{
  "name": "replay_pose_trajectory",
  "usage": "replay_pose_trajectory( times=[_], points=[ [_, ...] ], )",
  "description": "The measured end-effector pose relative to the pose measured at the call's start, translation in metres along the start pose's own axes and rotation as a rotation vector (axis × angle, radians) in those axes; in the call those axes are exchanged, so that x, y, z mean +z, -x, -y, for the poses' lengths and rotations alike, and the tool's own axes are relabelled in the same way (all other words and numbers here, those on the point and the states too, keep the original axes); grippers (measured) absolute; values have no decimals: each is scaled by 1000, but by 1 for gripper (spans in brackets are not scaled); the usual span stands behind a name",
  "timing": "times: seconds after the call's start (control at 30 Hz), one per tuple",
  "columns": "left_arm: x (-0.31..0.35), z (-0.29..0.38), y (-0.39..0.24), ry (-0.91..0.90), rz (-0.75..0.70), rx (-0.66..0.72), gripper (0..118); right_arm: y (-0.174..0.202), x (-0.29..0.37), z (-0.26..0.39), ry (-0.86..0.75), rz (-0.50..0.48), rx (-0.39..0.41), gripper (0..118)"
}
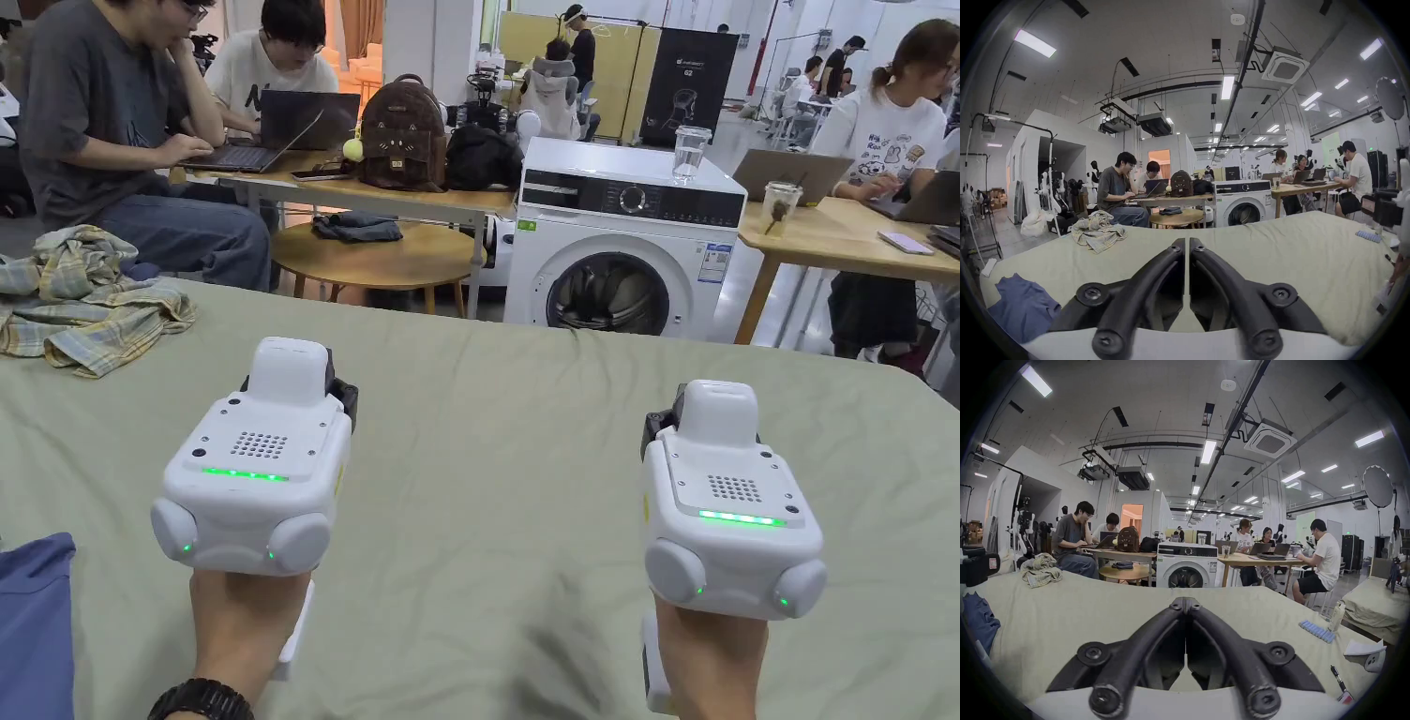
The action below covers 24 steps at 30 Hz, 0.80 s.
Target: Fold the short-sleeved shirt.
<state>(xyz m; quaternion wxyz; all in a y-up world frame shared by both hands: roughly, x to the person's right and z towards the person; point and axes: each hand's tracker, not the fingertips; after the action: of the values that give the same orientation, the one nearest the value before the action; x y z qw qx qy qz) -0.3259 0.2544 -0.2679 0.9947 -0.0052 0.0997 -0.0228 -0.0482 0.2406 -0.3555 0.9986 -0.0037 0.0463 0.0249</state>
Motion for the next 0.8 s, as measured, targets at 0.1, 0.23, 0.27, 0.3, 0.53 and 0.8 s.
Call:
replay_pose_trajectory(
  times=[0.1,0.23,0.27,0.3,0.53,0.8],
  points=[
    [2,0,2,4,-4,1,0,0,1,-2,17,2,-12,0],
    [4,-5,2,21,33,-45,0,-1,1,-3,53,-9,-26,0],
    [4,-6,2,24,27,-50,0,-1,1,-3,56,-15,-28,0],
    [4,-7,5,30,37,-42,0,-1,2,-3,60,-19,-30,0],
    [8,-18,36,78,-43,35,0,20,7,-10,67,-63,-38,0],
    [36,-22,112,189,-158,49,0,87,13,-19,76,-202,-42,0]
  ],
)
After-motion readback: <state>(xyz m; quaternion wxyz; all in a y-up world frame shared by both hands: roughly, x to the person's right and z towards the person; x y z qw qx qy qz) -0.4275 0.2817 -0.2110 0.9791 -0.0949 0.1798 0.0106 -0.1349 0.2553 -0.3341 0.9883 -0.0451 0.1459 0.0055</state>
